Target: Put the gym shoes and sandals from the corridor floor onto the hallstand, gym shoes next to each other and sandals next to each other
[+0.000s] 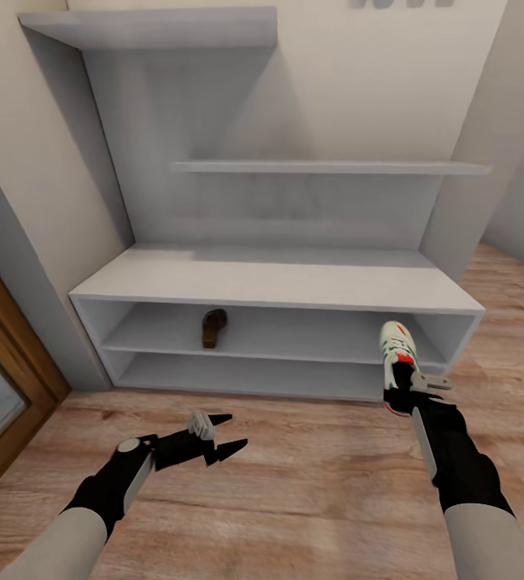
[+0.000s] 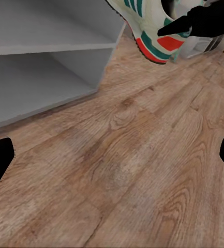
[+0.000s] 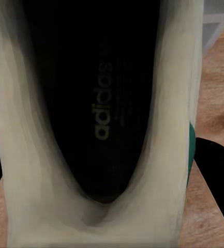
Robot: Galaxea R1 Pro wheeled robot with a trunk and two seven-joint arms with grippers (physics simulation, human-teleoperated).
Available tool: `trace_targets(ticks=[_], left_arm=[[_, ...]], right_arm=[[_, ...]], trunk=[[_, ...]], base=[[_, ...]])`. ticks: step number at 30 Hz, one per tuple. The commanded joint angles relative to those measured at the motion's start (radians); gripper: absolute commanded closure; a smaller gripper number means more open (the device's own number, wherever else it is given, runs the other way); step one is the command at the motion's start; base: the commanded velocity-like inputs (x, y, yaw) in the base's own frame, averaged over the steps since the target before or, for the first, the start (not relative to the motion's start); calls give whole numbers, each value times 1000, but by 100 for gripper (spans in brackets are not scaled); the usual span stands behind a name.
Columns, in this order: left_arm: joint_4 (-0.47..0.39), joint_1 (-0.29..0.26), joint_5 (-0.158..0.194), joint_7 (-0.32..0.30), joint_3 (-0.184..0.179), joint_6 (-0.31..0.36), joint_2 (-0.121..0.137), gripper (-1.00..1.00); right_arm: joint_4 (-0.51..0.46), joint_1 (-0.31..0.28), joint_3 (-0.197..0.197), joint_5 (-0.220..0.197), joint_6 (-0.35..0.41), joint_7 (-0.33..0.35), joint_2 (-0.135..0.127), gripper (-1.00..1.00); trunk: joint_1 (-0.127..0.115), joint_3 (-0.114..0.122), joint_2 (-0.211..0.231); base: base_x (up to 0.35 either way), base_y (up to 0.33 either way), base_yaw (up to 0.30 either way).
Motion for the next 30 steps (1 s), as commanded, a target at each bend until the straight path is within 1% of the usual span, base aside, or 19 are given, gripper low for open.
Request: trace_targets(ticks=[1,3,6,8,10,16,18,30], left_arm=[[3,-1,3,-2,-2,-8,1,-100],[6,-1,3,-3,-1,-7,1,-100],[23,6,4,-7,-19,-6,-16,-100],[34,6,4,-7,-19,-6,-27,-100],[45,15,3,-8,-19,-4,-24,-100],[64,49,0,-9,-24,-4,-30,-100],[65,59,0,-9,-25,-3,-30,-100],[65,61,0,-12,-26,-3,-31,-100]], right_arm=[[-1,-1,-1,9,6,3,-1,100],[0,-1,-1,7,6,4,-1,100],[-2,7,1,8,6,9,0,100],[-2,7,1,8,6,9,0,100],[-2,12,3,9,6,9,1,100],[-4,15,5,9,5,9,1,100],[-4,15,5,9,5,9,1,100],[-4,15,2,4,5,9,0,100]], trunk=[[0,-1,0],[0,-1,0],[0,-1,0],[0,-1,0],[0,-1,0],[0,-1,0],[1,-9,-1],[6,-55,-4]], base=[[133,0,0],[70,0,0],[0,0,0],[0,0,0],[0,0,0],[0,0,0],[0,0,0],[0,0,0]])
